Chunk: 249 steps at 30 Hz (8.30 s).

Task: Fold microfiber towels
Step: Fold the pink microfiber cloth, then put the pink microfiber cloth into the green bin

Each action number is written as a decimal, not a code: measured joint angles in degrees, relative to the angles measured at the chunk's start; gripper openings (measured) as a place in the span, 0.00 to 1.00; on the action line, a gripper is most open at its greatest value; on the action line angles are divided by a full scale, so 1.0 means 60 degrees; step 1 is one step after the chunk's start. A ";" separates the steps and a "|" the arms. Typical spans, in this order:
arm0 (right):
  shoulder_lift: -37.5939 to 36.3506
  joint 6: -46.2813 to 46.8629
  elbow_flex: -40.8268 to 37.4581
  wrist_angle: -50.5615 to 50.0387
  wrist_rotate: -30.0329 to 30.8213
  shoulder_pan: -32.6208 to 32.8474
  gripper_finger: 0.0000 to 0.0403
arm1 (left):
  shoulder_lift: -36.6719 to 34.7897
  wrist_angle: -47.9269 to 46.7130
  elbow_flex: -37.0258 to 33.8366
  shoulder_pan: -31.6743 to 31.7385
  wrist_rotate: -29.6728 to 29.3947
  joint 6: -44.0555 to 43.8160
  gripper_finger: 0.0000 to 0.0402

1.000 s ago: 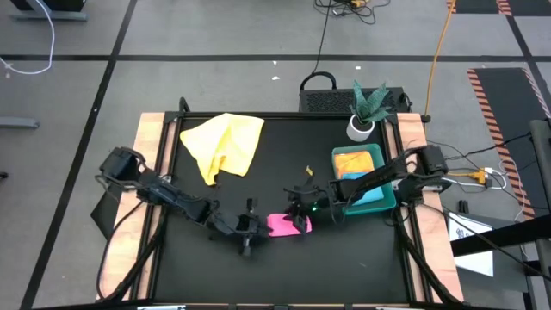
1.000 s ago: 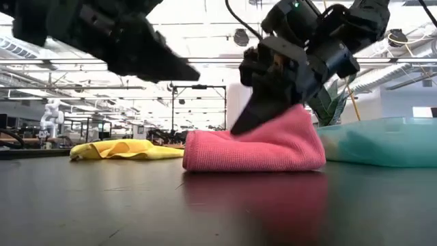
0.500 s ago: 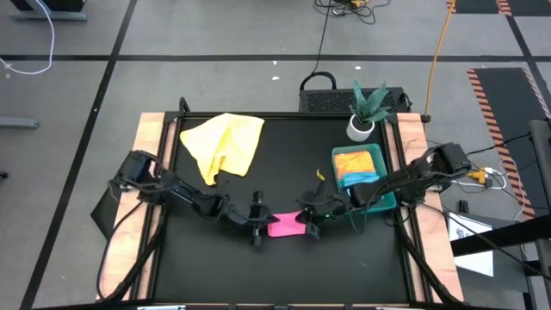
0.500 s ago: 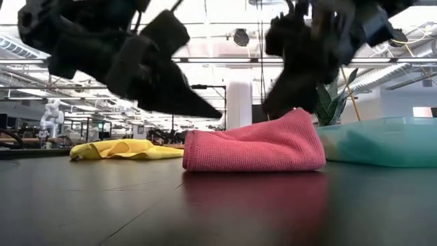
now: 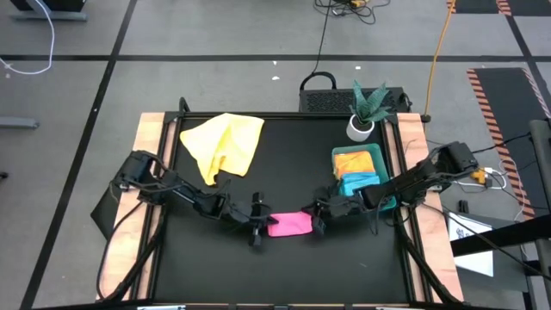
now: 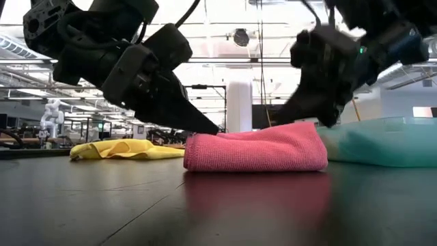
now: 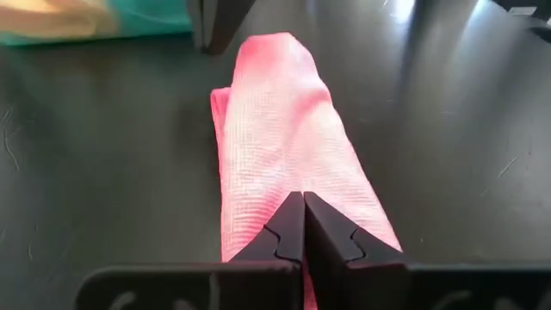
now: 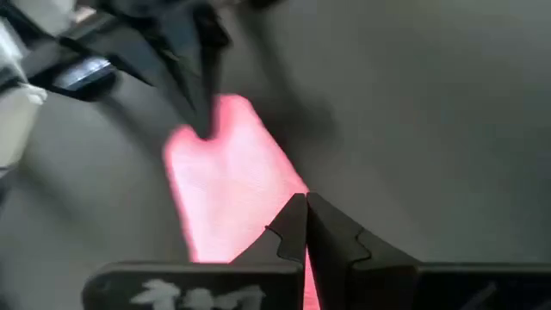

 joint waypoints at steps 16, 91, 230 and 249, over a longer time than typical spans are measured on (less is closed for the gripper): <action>0.1683 0.0061 0.0193 0.0487 -0.0715 0.0045 0.00 | 0.0261 -0.0843 -0.0005 0.0145 0.0312 -0.0760 0.03; 0.4003 -0.7419 0.3538 -0.0889 0.0516 0.0605 0.08 | -0.1179 -0.1720 0.0000 0.0224 0.0264 -0.1300 0.01; -0.2168 -1.6017 0.0484 -0.9672 0.6736 -0.4739 0.03 | -0.1445 -0.2446 -0.0033 -0.0171 -0.1553 -0.1022 0.05; -0.2292 -1.5621 -0.0133 -1.0519 0.5617 -0.4692 0.38 | -0.1445 -0.2487 -0.0033 -0.0309 -0.1550 -0.0928 0.05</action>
